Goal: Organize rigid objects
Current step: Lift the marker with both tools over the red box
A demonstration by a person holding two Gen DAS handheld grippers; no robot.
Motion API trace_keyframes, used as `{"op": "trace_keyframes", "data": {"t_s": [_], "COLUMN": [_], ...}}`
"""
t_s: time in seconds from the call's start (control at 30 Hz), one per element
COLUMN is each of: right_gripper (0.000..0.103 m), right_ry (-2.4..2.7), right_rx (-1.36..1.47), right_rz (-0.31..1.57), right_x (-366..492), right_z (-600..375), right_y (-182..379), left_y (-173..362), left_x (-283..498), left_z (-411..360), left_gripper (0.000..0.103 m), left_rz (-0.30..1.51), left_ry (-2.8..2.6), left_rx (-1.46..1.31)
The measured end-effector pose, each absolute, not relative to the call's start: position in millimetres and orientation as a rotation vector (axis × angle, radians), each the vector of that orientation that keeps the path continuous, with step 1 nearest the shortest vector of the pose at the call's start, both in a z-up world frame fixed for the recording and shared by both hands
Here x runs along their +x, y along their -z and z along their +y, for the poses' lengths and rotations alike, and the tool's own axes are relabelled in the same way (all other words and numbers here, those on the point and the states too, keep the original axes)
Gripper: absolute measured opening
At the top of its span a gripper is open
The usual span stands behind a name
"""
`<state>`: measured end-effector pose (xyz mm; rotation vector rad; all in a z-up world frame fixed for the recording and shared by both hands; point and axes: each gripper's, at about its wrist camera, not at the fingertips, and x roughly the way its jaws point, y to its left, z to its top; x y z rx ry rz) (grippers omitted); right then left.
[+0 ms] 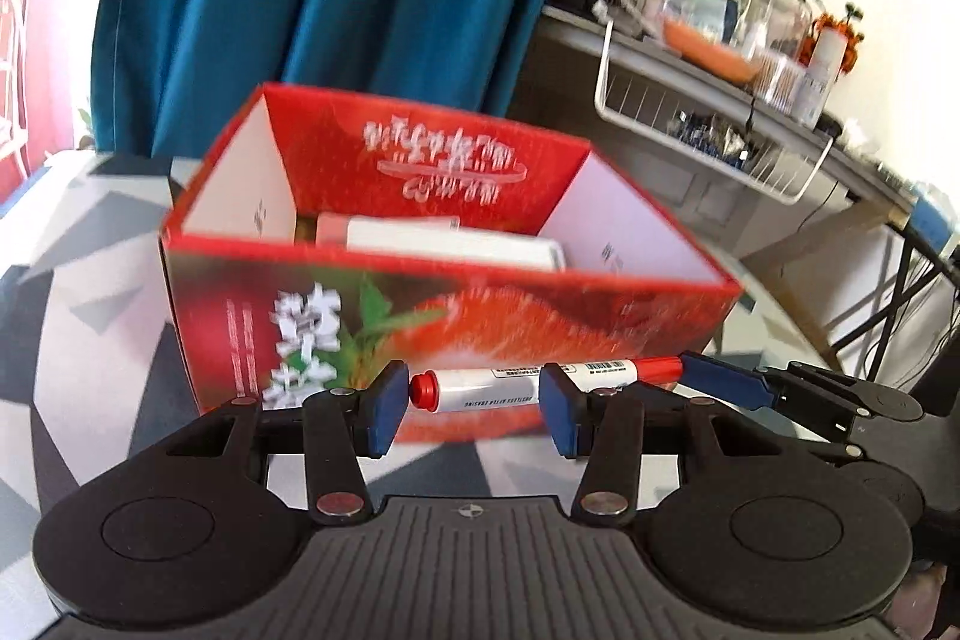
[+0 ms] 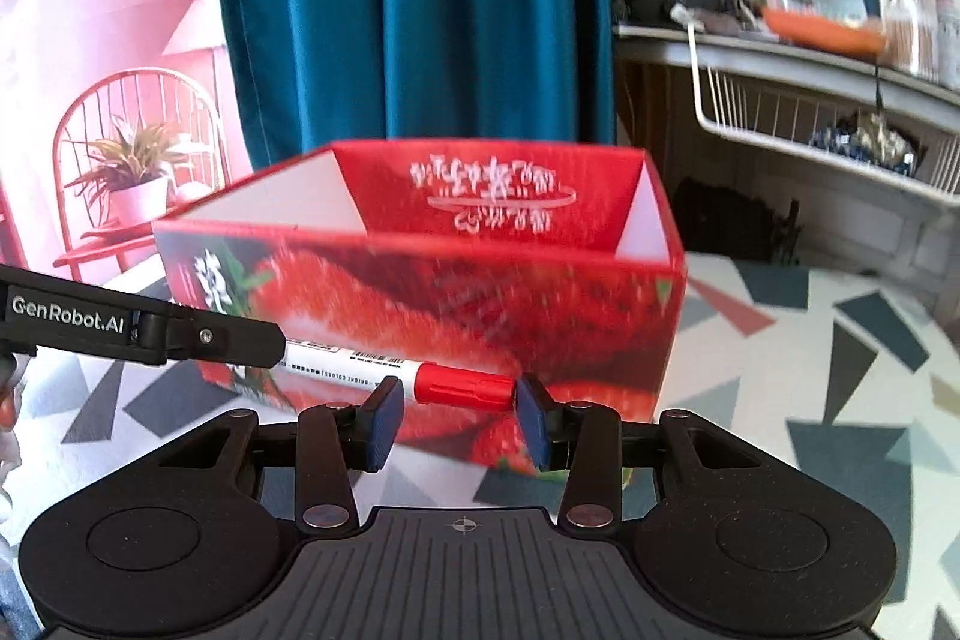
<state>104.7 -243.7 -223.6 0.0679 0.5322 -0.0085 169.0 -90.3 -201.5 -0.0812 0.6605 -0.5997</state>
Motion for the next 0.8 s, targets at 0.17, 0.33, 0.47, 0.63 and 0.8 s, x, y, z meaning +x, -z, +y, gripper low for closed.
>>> {"op": "trace_keyframes", "data": {"t_s": [0.17, 0.33, 0.47, 0.63, 0.8], "right_gripper": [0.039, 0.039, 0.04, 0.04, 0.04], "right_ry": [0.008, 0.01, 0.008, -0.001, -0.012], "right_rx": [0.026, 0.009, 0.021, 0.035, 0.016], "right_rz": [0.47, 0.439, 0.44, 0.457, 0.508], "right_x": [104, 112, 125, 153, 185], "right_z": [-239, -239, -244, -253, -257], "right_y": [200, 183, 175, 172, 177], "left_y": [183, 172, 165, 163, 165], "left_x": [166, 168, 182, 206, 233], "left_z": [-86, -85, -87, -92, -98], "left_gripper": [0.05, 0.05, 0.05, 0.05, 0.05], "left_rz": [0.619, 0.59, 0.585, 0.597, 0.618], "left_ry": [0.604, 0.608, 0.614, 0.605, 0.586], "left_rx": [-0.097, -0.094, -0.104, -0.111, -0.104]}}
